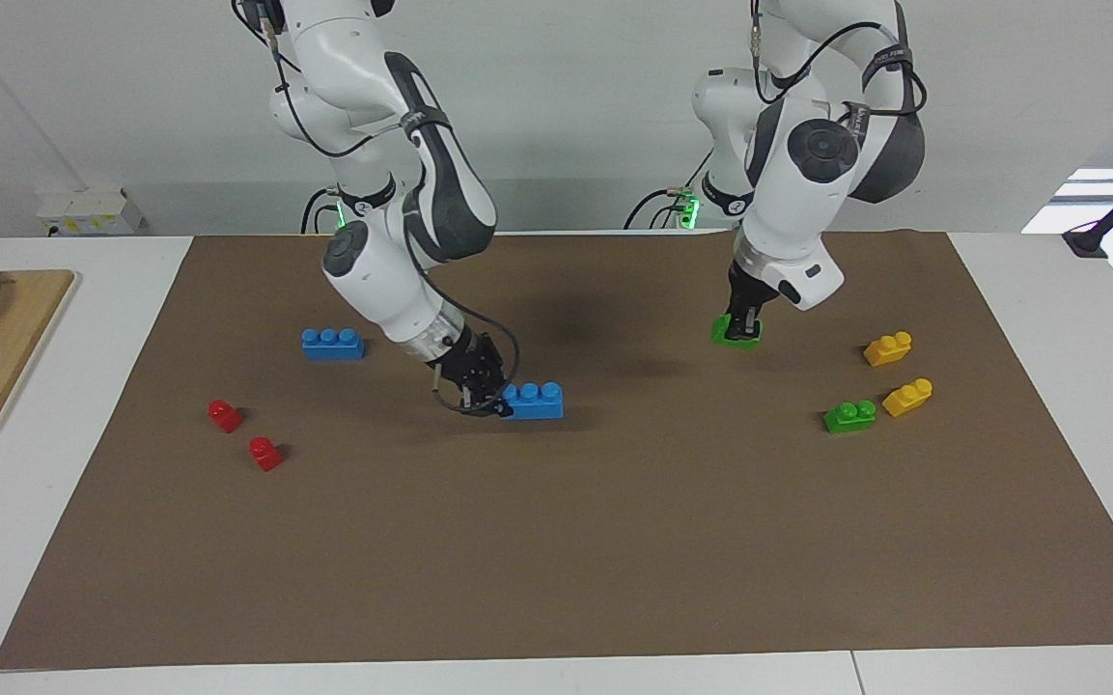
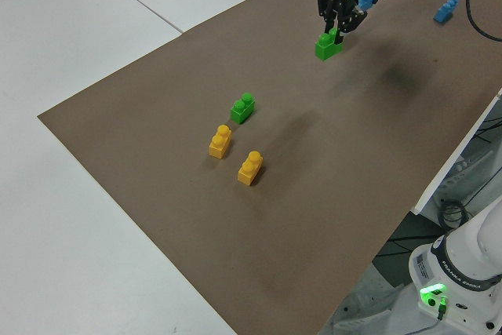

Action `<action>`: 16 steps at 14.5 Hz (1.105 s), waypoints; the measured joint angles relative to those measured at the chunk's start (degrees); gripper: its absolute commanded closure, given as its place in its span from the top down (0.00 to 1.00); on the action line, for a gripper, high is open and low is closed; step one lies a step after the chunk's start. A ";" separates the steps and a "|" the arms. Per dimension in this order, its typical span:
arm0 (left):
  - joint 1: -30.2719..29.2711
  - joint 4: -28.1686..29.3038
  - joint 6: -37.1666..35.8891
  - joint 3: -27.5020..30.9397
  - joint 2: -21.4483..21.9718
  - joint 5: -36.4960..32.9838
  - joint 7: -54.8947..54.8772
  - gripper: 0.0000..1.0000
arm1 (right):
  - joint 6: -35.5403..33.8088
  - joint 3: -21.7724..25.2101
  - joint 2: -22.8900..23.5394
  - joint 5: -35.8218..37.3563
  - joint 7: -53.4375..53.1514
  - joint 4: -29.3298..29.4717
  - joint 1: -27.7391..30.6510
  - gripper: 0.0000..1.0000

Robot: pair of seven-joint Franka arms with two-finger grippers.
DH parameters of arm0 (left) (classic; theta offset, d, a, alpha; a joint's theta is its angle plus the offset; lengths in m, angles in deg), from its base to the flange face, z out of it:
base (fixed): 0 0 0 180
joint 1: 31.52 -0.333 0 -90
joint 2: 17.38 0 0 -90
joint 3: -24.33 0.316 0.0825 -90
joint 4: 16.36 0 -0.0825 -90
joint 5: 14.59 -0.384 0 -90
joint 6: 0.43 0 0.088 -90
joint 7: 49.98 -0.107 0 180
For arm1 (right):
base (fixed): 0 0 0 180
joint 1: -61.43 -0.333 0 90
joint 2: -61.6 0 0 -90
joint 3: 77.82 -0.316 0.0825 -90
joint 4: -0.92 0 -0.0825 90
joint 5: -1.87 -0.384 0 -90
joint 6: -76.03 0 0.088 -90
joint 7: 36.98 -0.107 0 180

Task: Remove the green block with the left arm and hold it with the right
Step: 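Pull the green block and blue block apart with both grippers, then place the green block with the left gripper while the right gripper places blue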

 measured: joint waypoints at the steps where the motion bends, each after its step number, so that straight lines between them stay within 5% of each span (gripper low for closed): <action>1: -1.60 2.01 -0.05 0.06 1.36 0.03 -6.28 0.00 | -2.32 0.05 -0.47 0.46 3.63 0.00 2.82 0.00; 8: -16.00 11.96 3.59 0.48 5.88 0.15 -53.92 0.00 | -10.67 0.36 -1.02 3.81 31.12 -2.82 21.49 0.00; 16: -17.37 19.34 15.37 0.03 5.10 0.26 -80.82 0.00 | -10.63 0.10 -1.26 4.59 34.93 -7.84 25.84 0.00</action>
